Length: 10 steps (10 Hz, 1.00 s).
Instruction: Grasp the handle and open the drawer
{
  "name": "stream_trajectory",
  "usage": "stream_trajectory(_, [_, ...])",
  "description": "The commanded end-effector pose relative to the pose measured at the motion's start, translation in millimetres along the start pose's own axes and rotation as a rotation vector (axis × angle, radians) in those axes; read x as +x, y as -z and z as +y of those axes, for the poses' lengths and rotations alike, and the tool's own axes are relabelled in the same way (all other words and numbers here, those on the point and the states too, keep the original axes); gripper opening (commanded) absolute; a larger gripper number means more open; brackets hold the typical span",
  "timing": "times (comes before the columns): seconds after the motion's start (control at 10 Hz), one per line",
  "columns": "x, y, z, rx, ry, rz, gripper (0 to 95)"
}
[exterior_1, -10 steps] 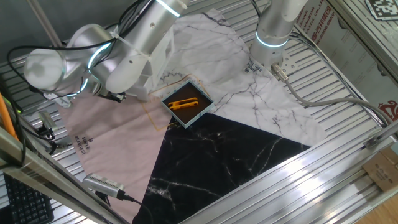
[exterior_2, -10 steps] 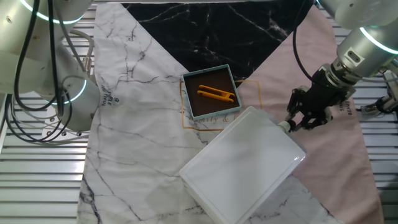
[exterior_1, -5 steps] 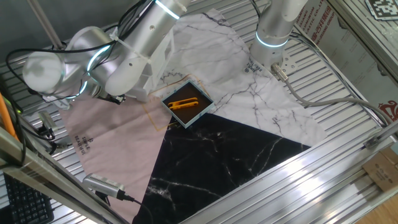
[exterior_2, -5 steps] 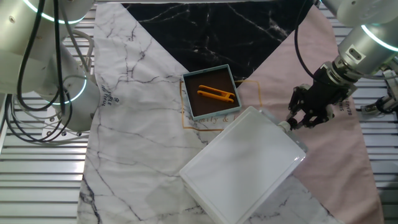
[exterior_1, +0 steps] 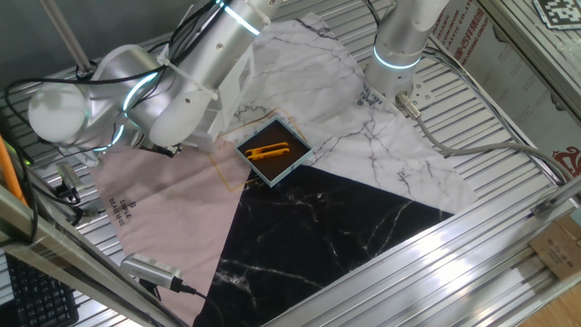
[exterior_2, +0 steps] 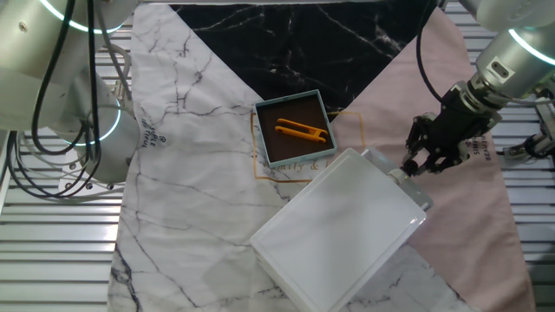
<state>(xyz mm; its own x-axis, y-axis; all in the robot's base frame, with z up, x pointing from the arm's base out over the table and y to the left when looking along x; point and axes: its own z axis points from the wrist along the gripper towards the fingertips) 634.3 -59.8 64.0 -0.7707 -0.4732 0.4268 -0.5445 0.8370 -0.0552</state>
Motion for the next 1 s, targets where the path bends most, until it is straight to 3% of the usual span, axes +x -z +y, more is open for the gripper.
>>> stream_trajectory(0.1, [-1.4, 1.1, 1.1, 0.002, 0.000, 0.000, 0.0])
stream_trajectory(1.0, [-15.3, 9.2, 3.4, -0.001, -0.010, 0.011, 0.0])
